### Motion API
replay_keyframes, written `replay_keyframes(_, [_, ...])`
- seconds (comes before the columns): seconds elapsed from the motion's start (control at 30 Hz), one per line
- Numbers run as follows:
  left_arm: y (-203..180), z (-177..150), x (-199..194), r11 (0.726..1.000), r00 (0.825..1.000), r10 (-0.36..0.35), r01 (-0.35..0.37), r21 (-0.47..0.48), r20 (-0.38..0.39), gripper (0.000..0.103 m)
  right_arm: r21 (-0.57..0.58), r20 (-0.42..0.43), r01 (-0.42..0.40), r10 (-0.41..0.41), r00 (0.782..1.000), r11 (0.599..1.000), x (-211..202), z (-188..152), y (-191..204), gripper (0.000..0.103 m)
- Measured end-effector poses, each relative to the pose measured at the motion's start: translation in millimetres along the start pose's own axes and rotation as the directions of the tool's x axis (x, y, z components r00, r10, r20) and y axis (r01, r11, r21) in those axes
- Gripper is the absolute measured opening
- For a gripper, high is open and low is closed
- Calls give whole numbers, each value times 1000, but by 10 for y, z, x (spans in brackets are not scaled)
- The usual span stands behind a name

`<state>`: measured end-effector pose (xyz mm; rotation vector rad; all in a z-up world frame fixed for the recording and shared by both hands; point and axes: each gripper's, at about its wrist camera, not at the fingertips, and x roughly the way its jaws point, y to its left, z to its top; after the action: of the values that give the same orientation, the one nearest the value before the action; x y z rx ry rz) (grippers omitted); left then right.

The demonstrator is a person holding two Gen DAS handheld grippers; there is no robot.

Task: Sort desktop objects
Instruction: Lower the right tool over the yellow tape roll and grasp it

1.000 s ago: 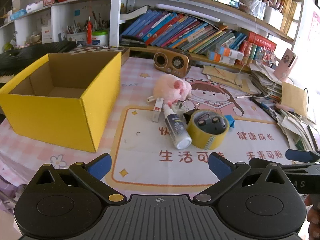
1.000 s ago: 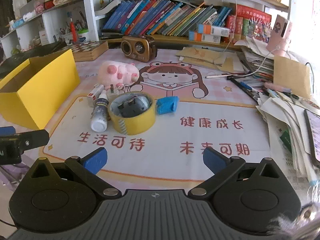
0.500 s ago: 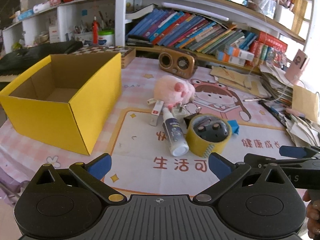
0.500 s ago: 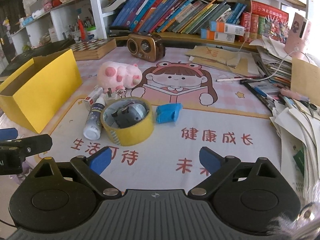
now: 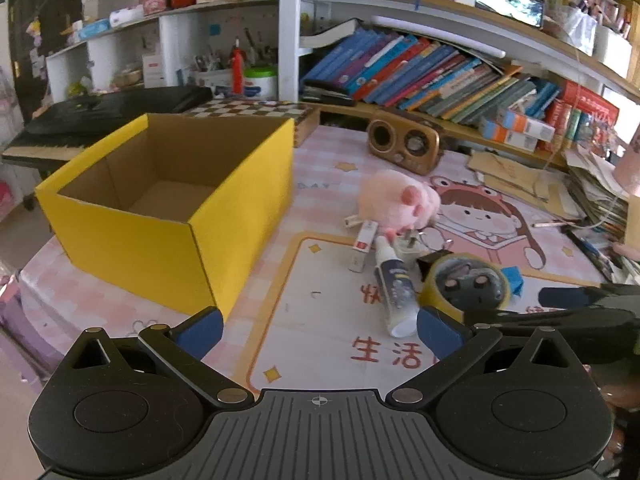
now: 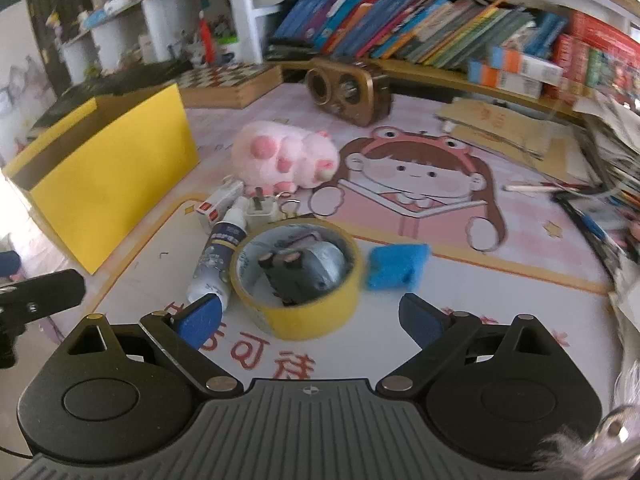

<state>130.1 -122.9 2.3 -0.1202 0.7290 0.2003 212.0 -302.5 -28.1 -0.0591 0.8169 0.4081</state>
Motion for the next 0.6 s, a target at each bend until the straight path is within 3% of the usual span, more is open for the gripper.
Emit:
replay_keyframes(0.3, [-58, 10, 3, 999, 1000, 11, -11, 39, 2, 103, -122, -52, 16, -22, 998, 992, 492, 97, 139, 96])
replay_keyframes(0.5, [-161, 13, 53, 996, 999, -42, 42, 75, -2, 103, -103, -48, -15, 10, 999, 995, 579, 122, 66, 90])
replay_keyframes(0.6, [-207, 33, 127, 995, 998, -57, 59, 77, -22, 103, -40, 4, -67, 68, 998, 997, 437, 148, -36, 90])
